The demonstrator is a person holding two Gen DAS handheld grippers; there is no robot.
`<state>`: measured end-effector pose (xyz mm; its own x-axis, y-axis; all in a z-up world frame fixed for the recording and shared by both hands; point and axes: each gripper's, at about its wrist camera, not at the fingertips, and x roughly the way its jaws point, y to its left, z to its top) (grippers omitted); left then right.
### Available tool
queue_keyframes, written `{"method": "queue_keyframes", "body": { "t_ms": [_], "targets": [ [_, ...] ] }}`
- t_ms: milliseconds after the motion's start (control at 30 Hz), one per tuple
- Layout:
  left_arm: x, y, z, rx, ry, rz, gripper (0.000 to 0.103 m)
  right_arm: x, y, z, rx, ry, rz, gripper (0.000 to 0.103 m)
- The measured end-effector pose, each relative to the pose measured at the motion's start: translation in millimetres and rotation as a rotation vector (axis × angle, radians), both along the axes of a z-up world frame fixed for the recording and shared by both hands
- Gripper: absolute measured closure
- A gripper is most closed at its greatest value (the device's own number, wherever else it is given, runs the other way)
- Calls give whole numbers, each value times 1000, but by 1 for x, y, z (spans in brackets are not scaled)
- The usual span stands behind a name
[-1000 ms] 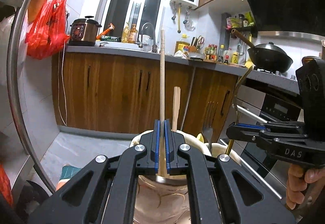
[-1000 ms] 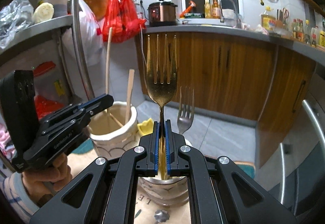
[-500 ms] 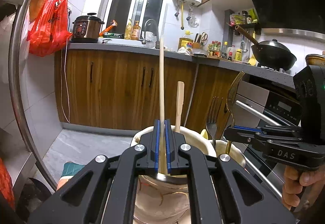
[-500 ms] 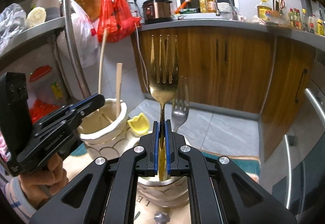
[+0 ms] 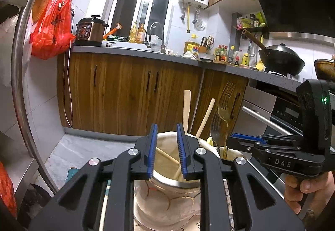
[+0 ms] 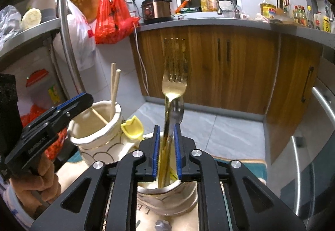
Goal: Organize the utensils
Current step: 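Lift the chopstick and gold fork and drop them into the ceramic holder, then return both open tools toward the remaining utensils on the placemat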
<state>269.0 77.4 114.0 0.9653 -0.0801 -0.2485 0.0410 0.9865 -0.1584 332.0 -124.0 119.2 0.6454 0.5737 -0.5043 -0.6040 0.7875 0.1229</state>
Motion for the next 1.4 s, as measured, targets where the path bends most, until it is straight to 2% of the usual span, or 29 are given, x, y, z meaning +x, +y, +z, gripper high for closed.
{"method": "queue_keyframes", "body": {
  "t_ms": [333, 533, 633, 733, 933, 1067, 1267, 1400],
  "targets": [
    [-28, 8, 3, 2, 1, -9, 77, -20, -17, 3, -4, -12, -17, 84],
    [-50, 18, -1, -8, 21, 0, 76, -30, -37, -10, -12, 42, -33, 84],
    [-59, 24, -9, -11, 59, -7, 75, -33, -46, -22, -24, 86, -35, 83],
    [-65, 28, -21, -14, 111, -18, 69, -38, -53, -36, -42, 117, -29, 83],
    [-71, 28, -37, -4, 197, -54, 67, -50, -62, -61, -72, 173, -35, 83],
    [-71, 24, -47, -4, 246, -88, 61, -62, -62, -74, -99, 196, -33, 83],
    [-72, 8, -71, 32, 380, -156, 57, -78, -61, -88, -128, 222, -12, 78],
    [-75, -1, -84, 57, 441, -204, 57, -89, -58, -97, -146, 244, 7, 76]
  ]
}}
